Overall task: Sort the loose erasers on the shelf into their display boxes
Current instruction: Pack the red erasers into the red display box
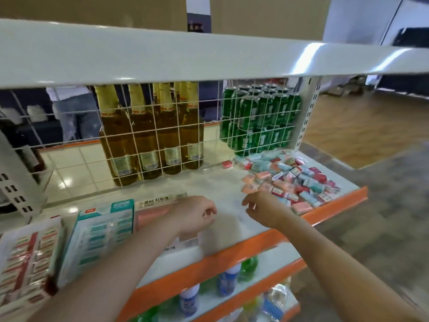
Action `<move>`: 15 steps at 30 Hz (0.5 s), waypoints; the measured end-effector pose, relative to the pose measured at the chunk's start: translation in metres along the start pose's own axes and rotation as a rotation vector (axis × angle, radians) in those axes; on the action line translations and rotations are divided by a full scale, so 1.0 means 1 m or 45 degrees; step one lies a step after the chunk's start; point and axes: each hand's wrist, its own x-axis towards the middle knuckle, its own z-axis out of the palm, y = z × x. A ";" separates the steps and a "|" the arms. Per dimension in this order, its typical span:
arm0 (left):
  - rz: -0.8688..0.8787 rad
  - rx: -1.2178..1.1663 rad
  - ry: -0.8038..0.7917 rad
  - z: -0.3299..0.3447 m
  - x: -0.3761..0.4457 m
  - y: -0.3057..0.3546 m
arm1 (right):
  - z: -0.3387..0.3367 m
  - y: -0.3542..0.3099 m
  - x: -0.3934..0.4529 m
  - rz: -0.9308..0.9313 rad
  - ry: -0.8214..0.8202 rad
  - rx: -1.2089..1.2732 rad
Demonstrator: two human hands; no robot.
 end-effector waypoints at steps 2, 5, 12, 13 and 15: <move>-0.005 -0.012 -0.018 0.006 0.018 0.010 | -0.005 0.020 0.001 0.045 0.032 0.009; -0.035 0.005 -0.036 0.016 0.041 0.021 | -0.011 0.047 0.005 0.100 0.076 -0.003; -0.085 0.020 -0.021 0.036 0.082 0.042 | -0.016 0.088 0.017 0.134 0.126 -0.006; -0.082 0.025 -0.018 0.039 0.087 0.045 | -0.015 0.091 0.019 0.129 0.123 -0.013; -0.097 0.049 -0.025 0.045 0.099 0.048 | -0.012 0.096 0.023 0.118 0.106 -0.012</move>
